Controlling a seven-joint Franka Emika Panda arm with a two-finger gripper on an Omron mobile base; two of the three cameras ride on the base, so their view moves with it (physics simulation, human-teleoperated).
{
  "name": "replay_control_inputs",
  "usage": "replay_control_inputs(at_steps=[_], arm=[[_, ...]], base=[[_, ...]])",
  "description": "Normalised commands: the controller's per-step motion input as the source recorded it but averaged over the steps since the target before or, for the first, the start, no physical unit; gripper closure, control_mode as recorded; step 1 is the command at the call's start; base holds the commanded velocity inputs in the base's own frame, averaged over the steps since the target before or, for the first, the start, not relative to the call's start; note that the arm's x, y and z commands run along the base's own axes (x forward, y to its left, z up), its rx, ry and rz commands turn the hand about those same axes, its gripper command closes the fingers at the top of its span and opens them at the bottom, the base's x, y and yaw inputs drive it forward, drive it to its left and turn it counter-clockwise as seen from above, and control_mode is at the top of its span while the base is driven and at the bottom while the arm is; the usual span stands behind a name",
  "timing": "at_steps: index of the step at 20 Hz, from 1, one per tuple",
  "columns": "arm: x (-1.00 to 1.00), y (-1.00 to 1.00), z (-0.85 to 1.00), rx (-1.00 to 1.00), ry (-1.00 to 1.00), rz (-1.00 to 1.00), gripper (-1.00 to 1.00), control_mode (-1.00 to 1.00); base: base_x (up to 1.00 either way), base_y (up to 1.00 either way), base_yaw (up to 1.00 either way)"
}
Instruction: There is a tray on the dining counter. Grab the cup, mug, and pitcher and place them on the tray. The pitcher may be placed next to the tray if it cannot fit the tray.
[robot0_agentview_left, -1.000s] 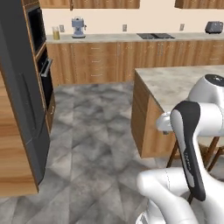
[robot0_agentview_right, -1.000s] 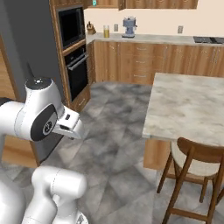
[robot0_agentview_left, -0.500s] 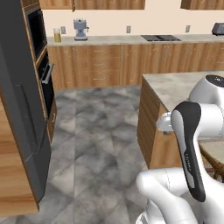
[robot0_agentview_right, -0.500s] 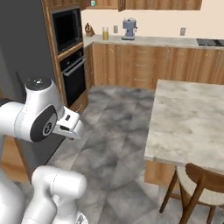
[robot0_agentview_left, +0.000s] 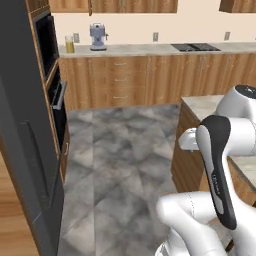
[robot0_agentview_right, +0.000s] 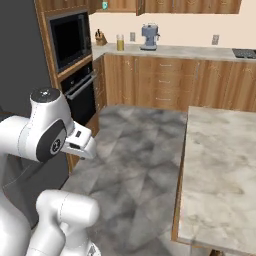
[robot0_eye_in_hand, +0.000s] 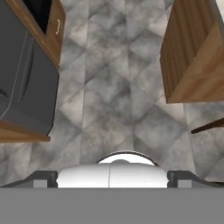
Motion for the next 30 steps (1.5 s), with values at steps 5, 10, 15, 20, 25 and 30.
replay_control_inputs(at_steps=[5,10,15,20,25,30], arm=[[0.0,0.0,0.0,0.0,0.0,0.0,-1.0,1.0],[0.0,0.0,0.0,0.0,0.0,0.0,-1.0,1.0],[0.0,0.0,0.0,0.0,0.0,0.0,-1.0,1.0],[0.0,0.0,0.0,0.0,0.0,0.0,-1.0,1.0],[0.0,0.0,0.0,0.0,0.0,0.0,-1.0,1.0],[0.0,0.0,0.0,0.0,0.0,0.0,-1.0,1.0]], base=[[0.87,0.37,0.0],[0.81,0.19,0.0],[0.78,0.1,0.0],[0.76,0.08,0.0],[0.74,0.12,0.0],[0.72,0.14,0.0]])
